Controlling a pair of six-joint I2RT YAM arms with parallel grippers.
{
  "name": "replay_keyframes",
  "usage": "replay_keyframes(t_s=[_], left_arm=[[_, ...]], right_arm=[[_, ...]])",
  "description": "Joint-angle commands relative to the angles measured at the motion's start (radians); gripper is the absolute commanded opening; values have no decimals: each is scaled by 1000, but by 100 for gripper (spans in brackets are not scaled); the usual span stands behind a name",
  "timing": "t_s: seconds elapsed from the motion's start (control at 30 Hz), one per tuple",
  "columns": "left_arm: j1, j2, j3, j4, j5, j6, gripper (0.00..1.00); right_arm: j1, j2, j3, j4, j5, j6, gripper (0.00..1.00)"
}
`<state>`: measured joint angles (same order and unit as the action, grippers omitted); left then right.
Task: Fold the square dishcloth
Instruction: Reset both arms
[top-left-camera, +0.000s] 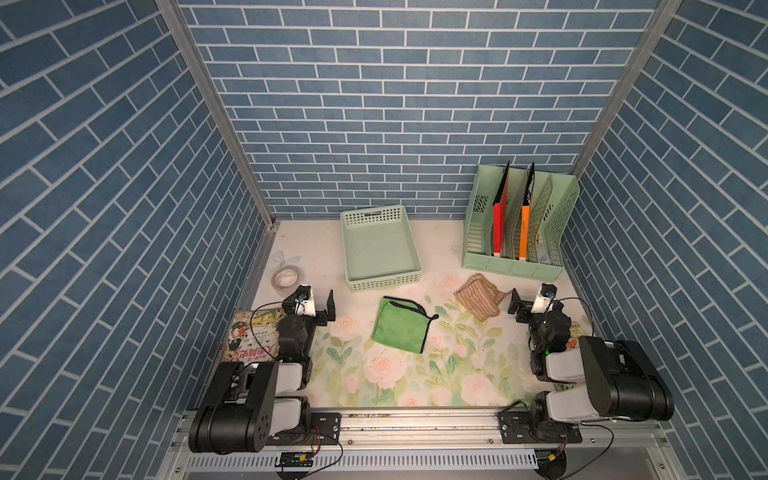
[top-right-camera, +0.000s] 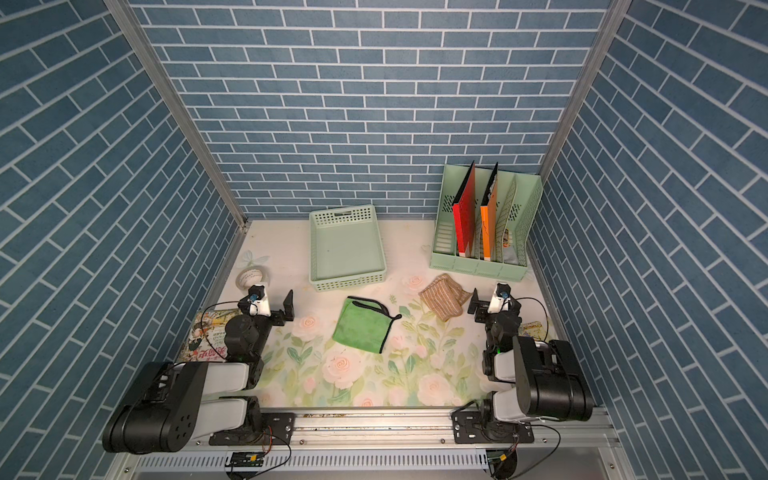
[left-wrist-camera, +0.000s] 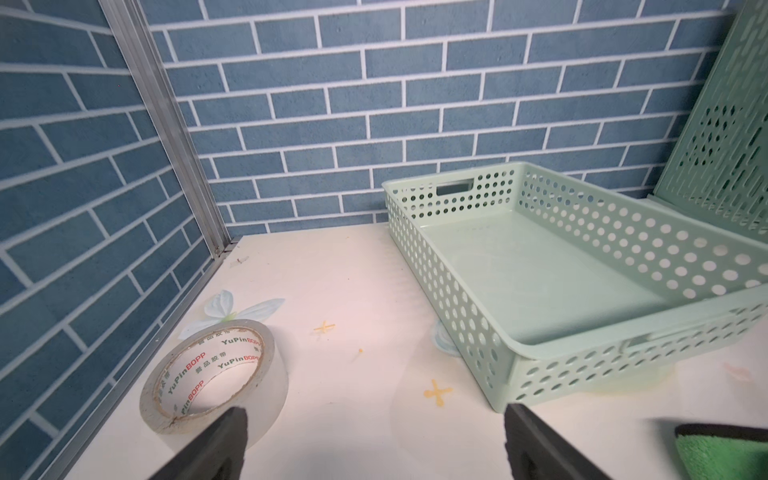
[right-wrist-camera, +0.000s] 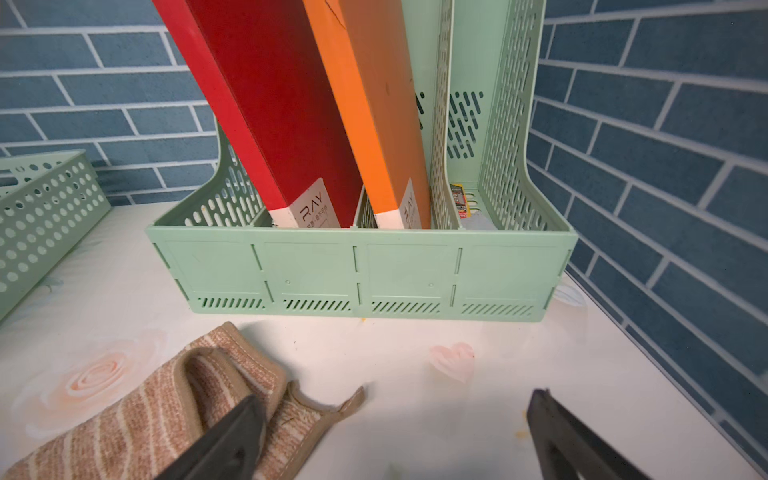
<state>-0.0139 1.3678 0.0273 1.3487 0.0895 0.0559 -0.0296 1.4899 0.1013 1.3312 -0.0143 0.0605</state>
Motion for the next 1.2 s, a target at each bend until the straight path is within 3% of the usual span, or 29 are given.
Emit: replay_keyframes(t_s=[0.0,0.03,0.07,0.13,0.2,0.23,0.57,0.7,0.8,0.9,1.17], left_arm=[[8,205,-65,485,17,-28,100],[9,198,-66,484,24,-21,100],[7,137,-41,364,39,-7,100],[6,152,38,234,-13,-38,100],[6,140,169,-24,-70,-52,100],[6,147,176,-53,-76,-54,100],[5,146,173,-44,-68,-52,100],[5,145,173,-44,-70,-53,100],[5,144,174,-45,-70,-53,100],[5,145,174,-44,-70,-53,100],[5,146,173,-45,-70,-53,100]], right_arm=[[22,29,38,89,-55,-73,100],[24,41,48,91,-71,-79,100],[26,32,60,52,-89,-89,100],[29,38,80,23,-114,-103,100],[35,43,97,-8,-119,-112,100],[38,40,97,-14,-111,-112,100],[103,28,-24,204,4,-151,100],[80,39,103,-26,-47,-137,100],[52,43,109,-31,-55,-117,100],[60,33,41,89,-88,-131,100],[62,78,-149,499,9,-99,100]])
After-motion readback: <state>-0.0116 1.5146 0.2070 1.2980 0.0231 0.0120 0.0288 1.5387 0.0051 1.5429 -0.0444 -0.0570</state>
